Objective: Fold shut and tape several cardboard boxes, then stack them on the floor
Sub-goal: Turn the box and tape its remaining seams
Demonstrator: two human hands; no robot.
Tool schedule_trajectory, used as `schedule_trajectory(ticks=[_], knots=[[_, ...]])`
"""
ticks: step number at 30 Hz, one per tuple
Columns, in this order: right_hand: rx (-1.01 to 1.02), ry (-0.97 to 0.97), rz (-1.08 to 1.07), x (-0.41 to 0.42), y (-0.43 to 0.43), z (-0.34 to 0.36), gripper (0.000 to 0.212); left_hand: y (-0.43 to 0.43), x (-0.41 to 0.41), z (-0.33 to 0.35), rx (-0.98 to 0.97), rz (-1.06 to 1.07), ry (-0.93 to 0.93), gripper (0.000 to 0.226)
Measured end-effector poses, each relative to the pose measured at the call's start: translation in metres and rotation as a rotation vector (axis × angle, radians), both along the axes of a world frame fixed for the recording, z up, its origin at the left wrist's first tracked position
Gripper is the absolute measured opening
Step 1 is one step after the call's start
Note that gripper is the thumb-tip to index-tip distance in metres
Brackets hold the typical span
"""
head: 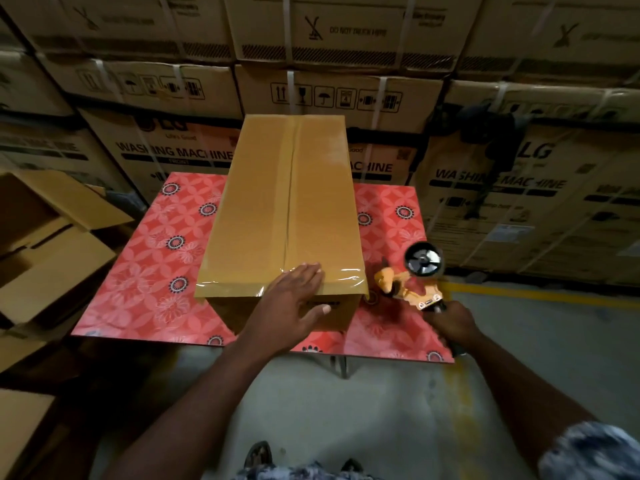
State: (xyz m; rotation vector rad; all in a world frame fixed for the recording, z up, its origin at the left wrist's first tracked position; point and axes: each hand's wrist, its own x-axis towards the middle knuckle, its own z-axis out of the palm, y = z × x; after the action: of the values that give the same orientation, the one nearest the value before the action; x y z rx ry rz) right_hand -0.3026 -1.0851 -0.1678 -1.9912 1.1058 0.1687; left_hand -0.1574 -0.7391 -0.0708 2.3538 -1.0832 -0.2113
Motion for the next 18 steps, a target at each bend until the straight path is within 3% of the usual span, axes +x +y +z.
schedule_trajectory(ticks=[4, 7, 9, 10, 12, 14, 15, 16, 18], knots=[[0.432, -0.169, -0.412, 0.000, 0.031, -0.033, 0.022, 0.000, -0.001, 0.001, 0.002, 0.003, -0.009, 0.078], [0.638, -0.255, -0.505, 0.005, 0.052, -0.040, 0.025, 0.001, 0.000, 0.000, 0.000, -0.004, -0.019, 0.077], [0.722, -0.248, -0.448, 0.009, 0.062, -0.037, 0.019, 0.001, 0.001, 0.000, 0.000, -0.004, -0.022, 0.077], [0.687, -0.145, -0.341, 0.011, 0.063, -0.036, 0.027, 0.001, 0.000, 0.000, 0.002, -0.007, -0.027, 0.077], [0.526, 0.060, -0.080, 0.012, 0.062, -0.037, 0.064, 0.001, 0.000, 0.000, -0.001, -0.011, -0.036, 0.076], [0.250, 0.051, 0.109, 0.017, 0.058, -0.039, 0.107, 0.001, 0.000, -0.001, -0.001, -0.013, -0.042, 0.076], [0.123, -0.003, 0.162, 0.019, 0.059, -0.034, 0.115, 0.001, 0.000, -0.001, 0.003, -0.014, -0.045, 0.076], [0.050, -0.104, 0.185, 0.023, 0.064, -0.023, 0.110, 0.000, 0.000, -0.001, 0.006, -0.016, -0.046, 0.076], [0.167, -0.407, 0.093, 0.033, 0.083, 0.005, 0.076, 0.000, 0.000, -0.001, 0.008, -0.021, -0.046, 0.077]])
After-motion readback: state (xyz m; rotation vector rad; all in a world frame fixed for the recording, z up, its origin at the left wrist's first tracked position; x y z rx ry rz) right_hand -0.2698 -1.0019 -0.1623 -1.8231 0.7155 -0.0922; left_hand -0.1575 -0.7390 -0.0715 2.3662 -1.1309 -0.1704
